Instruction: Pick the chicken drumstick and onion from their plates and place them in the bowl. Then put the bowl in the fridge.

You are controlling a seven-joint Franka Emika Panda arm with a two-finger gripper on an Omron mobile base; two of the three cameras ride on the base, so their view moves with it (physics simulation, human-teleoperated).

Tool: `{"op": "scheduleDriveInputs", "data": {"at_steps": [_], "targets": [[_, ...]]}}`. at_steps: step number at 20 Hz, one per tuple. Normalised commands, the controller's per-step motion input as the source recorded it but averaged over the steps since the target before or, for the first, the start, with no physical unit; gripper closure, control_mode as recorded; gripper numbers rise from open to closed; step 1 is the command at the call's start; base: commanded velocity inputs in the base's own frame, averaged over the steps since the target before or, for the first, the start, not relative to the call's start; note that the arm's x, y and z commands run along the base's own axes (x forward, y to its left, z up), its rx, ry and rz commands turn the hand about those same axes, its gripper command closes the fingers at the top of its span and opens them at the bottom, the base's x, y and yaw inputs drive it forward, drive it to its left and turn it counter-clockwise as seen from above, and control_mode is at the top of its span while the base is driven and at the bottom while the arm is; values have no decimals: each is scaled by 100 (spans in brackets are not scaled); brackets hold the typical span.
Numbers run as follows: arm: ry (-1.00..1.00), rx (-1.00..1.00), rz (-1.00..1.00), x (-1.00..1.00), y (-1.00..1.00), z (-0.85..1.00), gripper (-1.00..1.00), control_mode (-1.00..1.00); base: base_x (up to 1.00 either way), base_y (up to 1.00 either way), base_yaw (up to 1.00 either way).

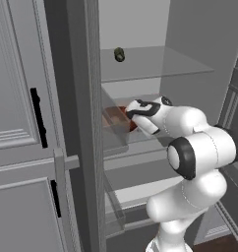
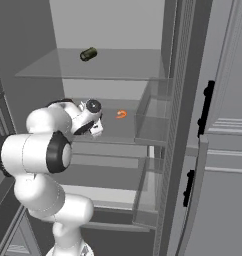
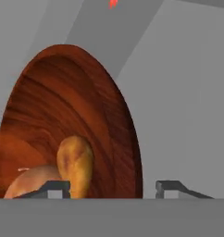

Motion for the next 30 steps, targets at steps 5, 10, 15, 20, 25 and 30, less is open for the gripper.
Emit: {"op": "scheduleDriveInputs", "data": {"at_steps": [5, 10, 15, 20, 25, 30], "targets": [[-31, 4, 0, -31, -2, 33, -100, -100, 0, 0, 0], [-18, 15, -2, -77, -19, 71, -100, -100, 0, 0, 0], [9, 9, -7, -100, -42, 100, -100, -100, 0, 0, 0], [25, 0, 0, -97, -30, 100, -100, -100, 0, 0, 0], [32, 0, 0, -91, -35, 100, -100, -100, 0, 0, 0], [10, -4, 0, -100, -29, 76, -100, -100, 0, 0, 0]]}}
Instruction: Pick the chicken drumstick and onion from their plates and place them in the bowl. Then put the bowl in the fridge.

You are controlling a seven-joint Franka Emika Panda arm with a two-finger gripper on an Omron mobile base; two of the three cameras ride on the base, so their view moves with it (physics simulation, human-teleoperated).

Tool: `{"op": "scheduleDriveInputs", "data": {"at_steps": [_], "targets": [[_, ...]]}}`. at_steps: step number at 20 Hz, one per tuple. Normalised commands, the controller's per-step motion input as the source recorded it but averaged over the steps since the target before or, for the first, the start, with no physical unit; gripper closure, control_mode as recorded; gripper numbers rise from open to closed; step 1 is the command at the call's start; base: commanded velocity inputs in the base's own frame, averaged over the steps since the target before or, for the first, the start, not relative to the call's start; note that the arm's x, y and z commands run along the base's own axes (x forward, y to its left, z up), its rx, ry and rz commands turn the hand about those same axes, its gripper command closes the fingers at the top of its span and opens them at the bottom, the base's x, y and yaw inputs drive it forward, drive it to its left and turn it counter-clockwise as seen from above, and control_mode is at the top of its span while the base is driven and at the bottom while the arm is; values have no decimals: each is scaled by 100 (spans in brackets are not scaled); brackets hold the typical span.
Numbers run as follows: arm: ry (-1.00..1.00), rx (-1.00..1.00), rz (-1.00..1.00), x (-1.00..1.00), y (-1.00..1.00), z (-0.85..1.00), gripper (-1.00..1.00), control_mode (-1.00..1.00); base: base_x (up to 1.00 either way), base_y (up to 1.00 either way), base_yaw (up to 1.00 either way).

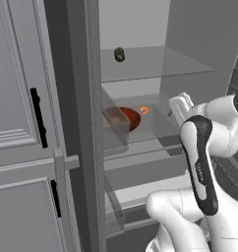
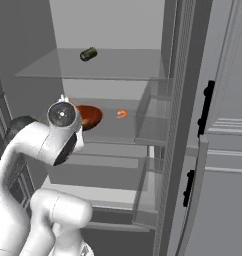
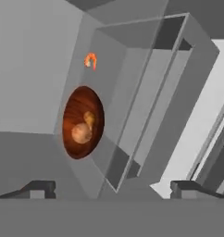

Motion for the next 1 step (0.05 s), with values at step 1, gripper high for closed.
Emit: {"op": "scheduleDriveInputs", "data": {"at_steps": [1], "targets": [[1, -5, 0, -100, -49, 60, -100, -100, 0, 0, 0]]}}
